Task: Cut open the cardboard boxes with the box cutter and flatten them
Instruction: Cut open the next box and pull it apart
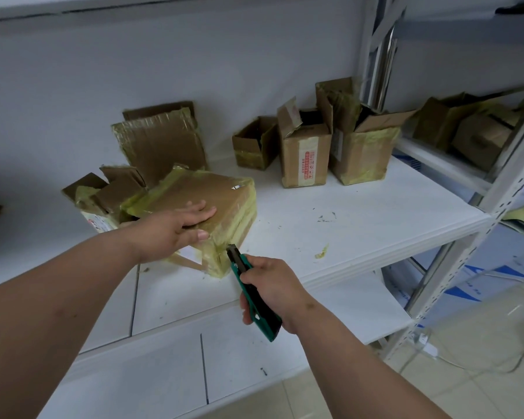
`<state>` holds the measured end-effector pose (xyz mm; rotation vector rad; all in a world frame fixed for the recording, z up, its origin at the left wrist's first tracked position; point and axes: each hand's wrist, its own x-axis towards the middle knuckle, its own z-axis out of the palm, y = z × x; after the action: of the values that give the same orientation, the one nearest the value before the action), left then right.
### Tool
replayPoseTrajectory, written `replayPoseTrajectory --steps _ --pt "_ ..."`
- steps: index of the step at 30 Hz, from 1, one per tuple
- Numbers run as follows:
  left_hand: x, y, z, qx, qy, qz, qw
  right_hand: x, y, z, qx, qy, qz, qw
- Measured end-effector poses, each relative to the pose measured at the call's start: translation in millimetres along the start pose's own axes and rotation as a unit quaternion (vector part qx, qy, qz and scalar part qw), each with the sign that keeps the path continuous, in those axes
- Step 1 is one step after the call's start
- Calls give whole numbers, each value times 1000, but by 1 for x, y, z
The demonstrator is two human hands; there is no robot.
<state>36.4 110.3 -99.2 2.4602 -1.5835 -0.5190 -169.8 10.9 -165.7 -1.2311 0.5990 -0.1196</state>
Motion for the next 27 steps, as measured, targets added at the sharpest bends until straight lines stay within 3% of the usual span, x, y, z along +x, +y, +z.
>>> replayPoseTrajectory --steps 9,15,19,21,24,27 --pt "15 12 1 70 69 -14 995 -9 -5 -15 28 6 -12 1000" --pt "52 39 15 80 82 -75 991 -26 -9 -5 -27 -71 -25 997" --pt "50 35 5 -17 81 -37 996 -27 -13 -43 -2 74 -47 996" --pt "46 33 -4 -28 30 -27 999 -23 -9 -52 -57 129 -61 988" --pt "46 34 -10 -25 -27 -22 999 -13 1 -42 -175 152 -125 965" --pt "48 27 -7 -10 0 -19 1000 -7 11 -38 -356 176 -212 893"
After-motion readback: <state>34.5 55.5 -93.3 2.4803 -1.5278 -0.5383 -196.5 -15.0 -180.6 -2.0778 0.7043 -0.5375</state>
